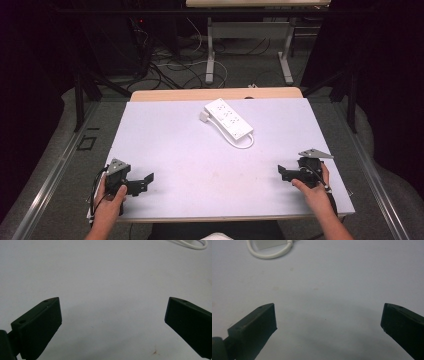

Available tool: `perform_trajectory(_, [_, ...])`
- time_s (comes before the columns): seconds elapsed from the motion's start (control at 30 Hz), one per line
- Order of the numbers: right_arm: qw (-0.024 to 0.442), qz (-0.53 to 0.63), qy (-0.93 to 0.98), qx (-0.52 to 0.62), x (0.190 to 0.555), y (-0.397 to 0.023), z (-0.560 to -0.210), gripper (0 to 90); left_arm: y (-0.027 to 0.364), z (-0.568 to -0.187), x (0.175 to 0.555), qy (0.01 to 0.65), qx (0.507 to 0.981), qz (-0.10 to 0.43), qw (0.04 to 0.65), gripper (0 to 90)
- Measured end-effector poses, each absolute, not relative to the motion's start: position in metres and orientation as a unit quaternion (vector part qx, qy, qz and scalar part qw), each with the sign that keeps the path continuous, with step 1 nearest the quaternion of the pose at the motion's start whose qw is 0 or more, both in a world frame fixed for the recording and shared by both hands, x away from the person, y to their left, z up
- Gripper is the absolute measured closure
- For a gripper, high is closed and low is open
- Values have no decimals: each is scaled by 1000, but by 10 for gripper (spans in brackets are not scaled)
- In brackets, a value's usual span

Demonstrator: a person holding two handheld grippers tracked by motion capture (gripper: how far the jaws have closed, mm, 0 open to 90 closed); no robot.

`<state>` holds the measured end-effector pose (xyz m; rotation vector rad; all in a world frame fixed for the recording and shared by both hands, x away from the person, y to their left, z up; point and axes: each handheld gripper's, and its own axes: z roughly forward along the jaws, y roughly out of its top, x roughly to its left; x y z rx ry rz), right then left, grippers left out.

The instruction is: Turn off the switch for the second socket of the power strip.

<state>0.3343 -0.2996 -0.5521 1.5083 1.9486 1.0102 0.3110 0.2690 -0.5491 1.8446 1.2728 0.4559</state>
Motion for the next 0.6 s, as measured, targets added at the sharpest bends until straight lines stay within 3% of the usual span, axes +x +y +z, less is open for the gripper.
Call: perform_trajectory(0.6, [235, 351, 681, 598, 340, -325, -553, 27, 269, -549, 312, 506, 734, 181, 416, 8])
